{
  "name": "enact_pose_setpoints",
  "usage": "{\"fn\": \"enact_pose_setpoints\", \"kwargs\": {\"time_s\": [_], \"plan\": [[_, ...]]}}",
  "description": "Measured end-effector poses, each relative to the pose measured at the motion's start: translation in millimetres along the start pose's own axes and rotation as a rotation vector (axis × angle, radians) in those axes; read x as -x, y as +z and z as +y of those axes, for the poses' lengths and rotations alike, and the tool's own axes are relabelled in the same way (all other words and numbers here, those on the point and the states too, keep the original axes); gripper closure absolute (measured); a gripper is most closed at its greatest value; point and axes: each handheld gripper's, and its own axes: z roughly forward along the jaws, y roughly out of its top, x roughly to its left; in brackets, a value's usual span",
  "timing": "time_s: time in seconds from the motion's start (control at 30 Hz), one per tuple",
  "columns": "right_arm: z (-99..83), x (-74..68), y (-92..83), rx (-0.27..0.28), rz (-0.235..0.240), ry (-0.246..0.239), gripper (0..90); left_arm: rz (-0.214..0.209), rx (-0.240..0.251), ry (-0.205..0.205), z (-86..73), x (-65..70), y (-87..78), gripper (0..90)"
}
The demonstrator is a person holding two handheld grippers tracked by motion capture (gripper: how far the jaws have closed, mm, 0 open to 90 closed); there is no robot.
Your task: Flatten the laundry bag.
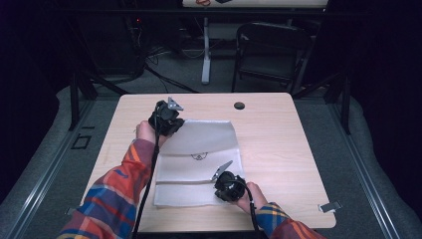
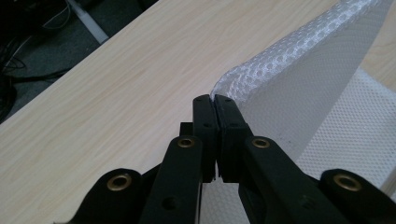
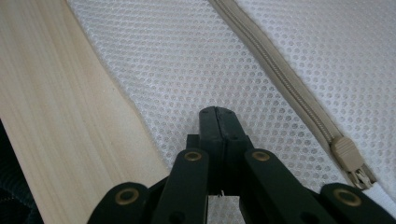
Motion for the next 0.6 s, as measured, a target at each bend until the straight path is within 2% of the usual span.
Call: {"fn": "enact_pose_setpoints", "kwargs": {"time_s": [0.17,0.27,0.3,0.4,0.47,0.6], "plan": [[0.1,-0.2,-0.9,-0.009,-0.011,-0.002,90.0,0.021,0.007,-0.001,4.6,-2.9,6.5,88.3],[-0.9,-0.9,0.0,0.004,0.002,0.019,90.0,0.032,0.013,-0.003,7.1,-4.5,10.3,88.3],[0.1,0.3,-2.2,-0.023,-0.014,-0.004,90.0,0.036,0.017,0.000,7.9,-5.6,11.3,88.3],[-1.3,-0.7,-0.1,0.004,-0.006,0.013,90.0,0.053,0.025,0.002,9.7,-7.1,15.8,88.3],[-0.8,-0.3,-1.2,-0.010,-0.013,0.001,90.0,0.055,0.023,-0.002,11.0,-8.3,19.4,88.3],[-1.3,-0.2,-0.7,0.001,-0.012,0.012,90.0,0.071,0.017,-0.006,14.0,-11.1,25.6,88.3]]}}
